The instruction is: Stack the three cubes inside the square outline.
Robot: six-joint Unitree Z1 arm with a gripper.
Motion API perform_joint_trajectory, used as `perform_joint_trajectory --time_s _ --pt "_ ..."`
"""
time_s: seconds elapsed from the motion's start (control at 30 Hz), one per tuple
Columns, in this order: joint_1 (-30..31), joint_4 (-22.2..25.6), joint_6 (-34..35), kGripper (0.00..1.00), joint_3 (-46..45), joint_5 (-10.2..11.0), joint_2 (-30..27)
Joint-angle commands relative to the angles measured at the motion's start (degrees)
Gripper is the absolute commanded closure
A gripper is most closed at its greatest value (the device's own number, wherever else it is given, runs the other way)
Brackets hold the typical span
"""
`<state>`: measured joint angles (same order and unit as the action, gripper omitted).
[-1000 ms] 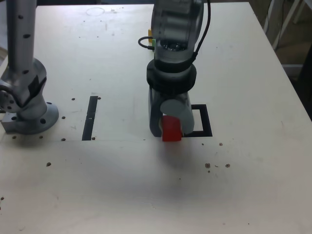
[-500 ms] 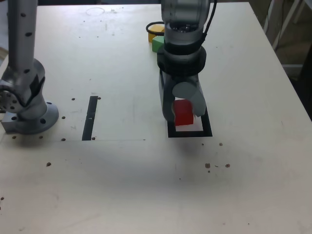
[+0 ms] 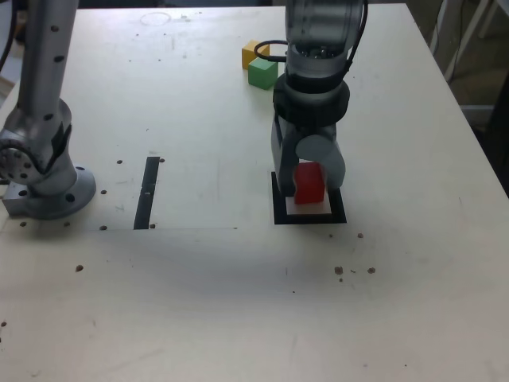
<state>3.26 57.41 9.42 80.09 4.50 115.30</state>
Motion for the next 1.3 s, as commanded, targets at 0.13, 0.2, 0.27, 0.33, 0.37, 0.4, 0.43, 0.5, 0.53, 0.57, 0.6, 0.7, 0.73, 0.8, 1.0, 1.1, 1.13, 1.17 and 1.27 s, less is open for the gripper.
perform_joint_trajectory --time_s 0.13,0.2,0.27,0.33,0.37,0.4,0.43,0.5,0.53,0.57,0.6,0.7,0.73,0.8,1.0,1.1,1.13,1.17,1.27 --pt "-0.09 0.20 -0.11 0.67 0.11 -0.20 0.27" --pt "-0.09 0.07 -0.02 0.50 -0.17 -0.22 -0.18" --pt "-0.09 -0.08 0.09 0.30 -0.43 -0.25 -0.66" --pt "-0.09 -0.14 0.20 0.14 -0.65 -0.28 -1.11" --pt "-0.09 -0.08 0.24 0.08 -0.68 -0.29 -1.29" --pt "-0.09 0.05 0.24 0.03 -0.69 -0.29 -1.44" --pt "-0.09 0.23 0.24 0.01 -0.66 -0.31 -1.57" --pt "-0.09 0.65 0.24 0.01 -0.65 -0.44 -1.97" --pt "-0.09 0.90 0.24 0.01 -0.64 -0.56 -2.21" --pt "-0.09 1.15 0.24 0.01 -0.63 -0.72 -2.48" --pt "-0.10 1.41 0.24 0.01 -0.64 -0.91 -2.78" --pt "-0.42 2.10 0.24 0.01 -0.65 -1.40 -3.79" --pt "-0.66 2.33 0.20 0.01 -0.63 -1.50 -4.17" --pt "-1.55 2.80 -0.27 0.01 -0.67 -1.67 -5.21" --pt "-6.24 4.76 -6.79 0.01 -0.84 -3.74 -7.27" --pt "-9.48 6.52 -11.23 0.01 -0.51 -4.65 -7.47" --pt "-10.52 7.04 -12.33 0.01 -0.42 -4.48 -7.54" --pt "-11.47 7.50 -13.26 0.01 -0.35 -4.12 -7.64" --pt "-14.13 8.40 -15.53 0.01 -0.25 -2.74 -8.15"
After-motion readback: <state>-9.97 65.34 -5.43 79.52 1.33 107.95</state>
